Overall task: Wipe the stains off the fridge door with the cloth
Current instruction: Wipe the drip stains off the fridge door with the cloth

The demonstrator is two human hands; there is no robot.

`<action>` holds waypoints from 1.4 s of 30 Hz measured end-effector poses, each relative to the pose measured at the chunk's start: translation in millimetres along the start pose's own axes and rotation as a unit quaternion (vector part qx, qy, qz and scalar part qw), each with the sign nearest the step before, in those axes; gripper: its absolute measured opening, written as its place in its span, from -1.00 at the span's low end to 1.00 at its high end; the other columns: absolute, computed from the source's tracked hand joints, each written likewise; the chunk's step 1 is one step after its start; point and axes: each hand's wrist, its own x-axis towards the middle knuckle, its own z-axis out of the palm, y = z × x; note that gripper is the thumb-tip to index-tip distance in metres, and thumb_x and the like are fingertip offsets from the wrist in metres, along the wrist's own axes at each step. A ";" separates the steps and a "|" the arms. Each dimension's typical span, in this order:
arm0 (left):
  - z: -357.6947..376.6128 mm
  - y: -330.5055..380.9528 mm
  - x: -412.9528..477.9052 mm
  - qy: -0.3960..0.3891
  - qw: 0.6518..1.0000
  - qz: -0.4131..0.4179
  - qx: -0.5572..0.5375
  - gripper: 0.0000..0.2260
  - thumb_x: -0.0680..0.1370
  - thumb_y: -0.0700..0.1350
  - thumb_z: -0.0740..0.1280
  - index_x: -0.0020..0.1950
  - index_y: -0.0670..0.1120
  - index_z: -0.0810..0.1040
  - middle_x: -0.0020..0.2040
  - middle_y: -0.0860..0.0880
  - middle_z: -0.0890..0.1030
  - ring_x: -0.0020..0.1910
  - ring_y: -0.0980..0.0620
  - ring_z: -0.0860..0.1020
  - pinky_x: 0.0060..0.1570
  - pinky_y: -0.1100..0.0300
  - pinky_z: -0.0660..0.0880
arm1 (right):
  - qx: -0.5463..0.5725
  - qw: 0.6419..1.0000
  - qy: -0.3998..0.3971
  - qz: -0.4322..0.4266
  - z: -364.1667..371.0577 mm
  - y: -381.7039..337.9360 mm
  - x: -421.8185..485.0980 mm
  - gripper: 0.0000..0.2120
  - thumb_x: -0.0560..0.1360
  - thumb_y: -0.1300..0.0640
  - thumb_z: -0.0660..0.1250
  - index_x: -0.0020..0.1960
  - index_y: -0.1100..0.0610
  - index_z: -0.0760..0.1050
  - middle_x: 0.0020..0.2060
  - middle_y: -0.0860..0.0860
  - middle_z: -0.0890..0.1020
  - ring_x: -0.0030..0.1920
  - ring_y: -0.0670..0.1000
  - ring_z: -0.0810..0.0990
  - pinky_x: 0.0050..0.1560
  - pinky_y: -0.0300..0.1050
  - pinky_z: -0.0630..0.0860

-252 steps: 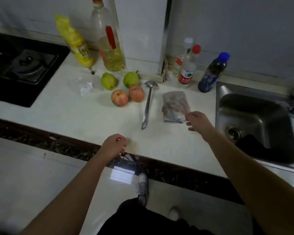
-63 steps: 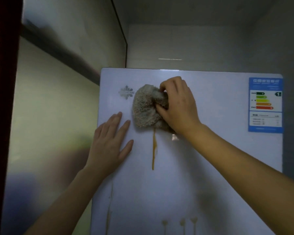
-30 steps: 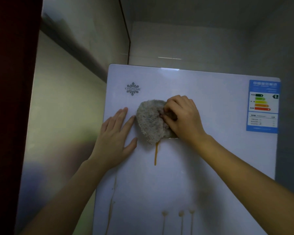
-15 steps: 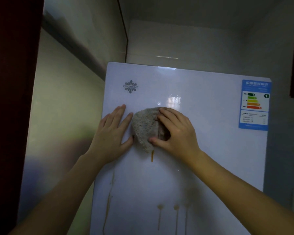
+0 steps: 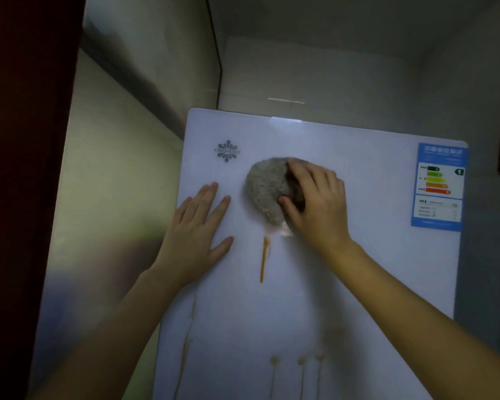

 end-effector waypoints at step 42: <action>37.6 -0.8 -23.2 0.091 0.996 -0.023 0.003 -0.37 0.67 0.22 0.07 0.65 -0.08 0.13 0.67 -0.14 0.06 0.66 -0.11 0.04 0.61 -0.12 0.06 | 0.067 0.989 0.045 0.121 44.2 -41.1 97.7 -0.53 0.51 -0.15 0.39 0.36 -0.02 0.52 0.23 0.03 0.50 0.26 0.08 0.41 0.14 -0.12 0.22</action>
